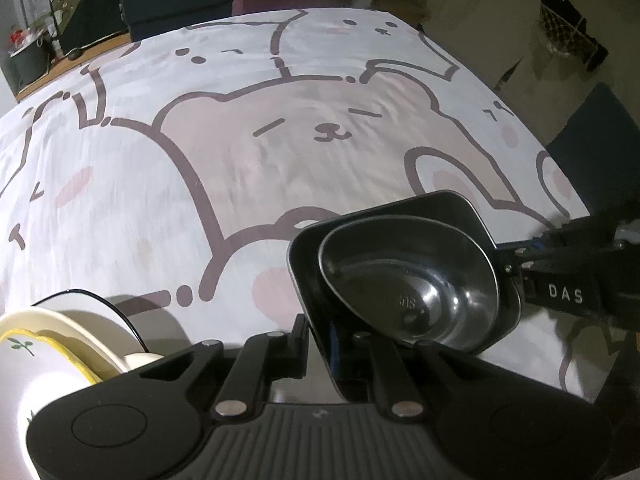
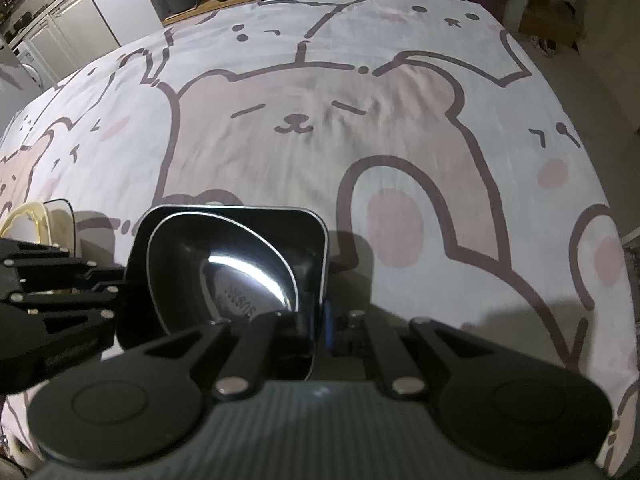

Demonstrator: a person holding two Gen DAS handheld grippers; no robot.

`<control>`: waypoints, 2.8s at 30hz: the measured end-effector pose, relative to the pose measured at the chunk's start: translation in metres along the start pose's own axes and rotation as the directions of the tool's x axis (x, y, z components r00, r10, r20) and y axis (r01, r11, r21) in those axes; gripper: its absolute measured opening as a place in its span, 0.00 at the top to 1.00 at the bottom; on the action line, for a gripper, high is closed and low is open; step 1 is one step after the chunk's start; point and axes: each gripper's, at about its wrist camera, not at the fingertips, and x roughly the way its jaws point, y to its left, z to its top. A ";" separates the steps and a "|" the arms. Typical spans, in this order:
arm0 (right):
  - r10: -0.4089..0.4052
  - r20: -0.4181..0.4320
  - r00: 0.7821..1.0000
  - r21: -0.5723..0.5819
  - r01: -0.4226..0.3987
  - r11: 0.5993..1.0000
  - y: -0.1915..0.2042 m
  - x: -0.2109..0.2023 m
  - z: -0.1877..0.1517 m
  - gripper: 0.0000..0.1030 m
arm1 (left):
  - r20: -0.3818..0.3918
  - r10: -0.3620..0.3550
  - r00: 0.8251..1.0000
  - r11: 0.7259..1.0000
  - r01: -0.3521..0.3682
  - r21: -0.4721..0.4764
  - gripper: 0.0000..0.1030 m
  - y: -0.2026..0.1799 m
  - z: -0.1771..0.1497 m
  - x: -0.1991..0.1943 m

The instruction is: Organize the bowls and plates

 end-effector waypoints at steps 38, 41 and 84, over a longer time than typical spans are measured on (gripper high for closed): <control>0.126 0.263 0.957 -0.009 -0.128 0.992 0.040 -0.086 -0.004 0.95 | 0.270 0.034 0.962 0.979 0.022 -0.202 0.94 0.049 -0.012 -0.119; 0.154 0.273 0.950 -0.029 -0.152 0.988 0.059 -0.089 0.002 0.95 | 0.282 0.057 0.958 0.973 0.009 -0.229 0.94 0.065 -0.020 -0.134; 0.210 0.038 0.977 -0.204 -0.198 0.959 0.225 -0.033 0.000 0.93 | 0.108 0.176 0.978 0.925 -0.127 -0.359 0.94 0.175 -0.099 -0.146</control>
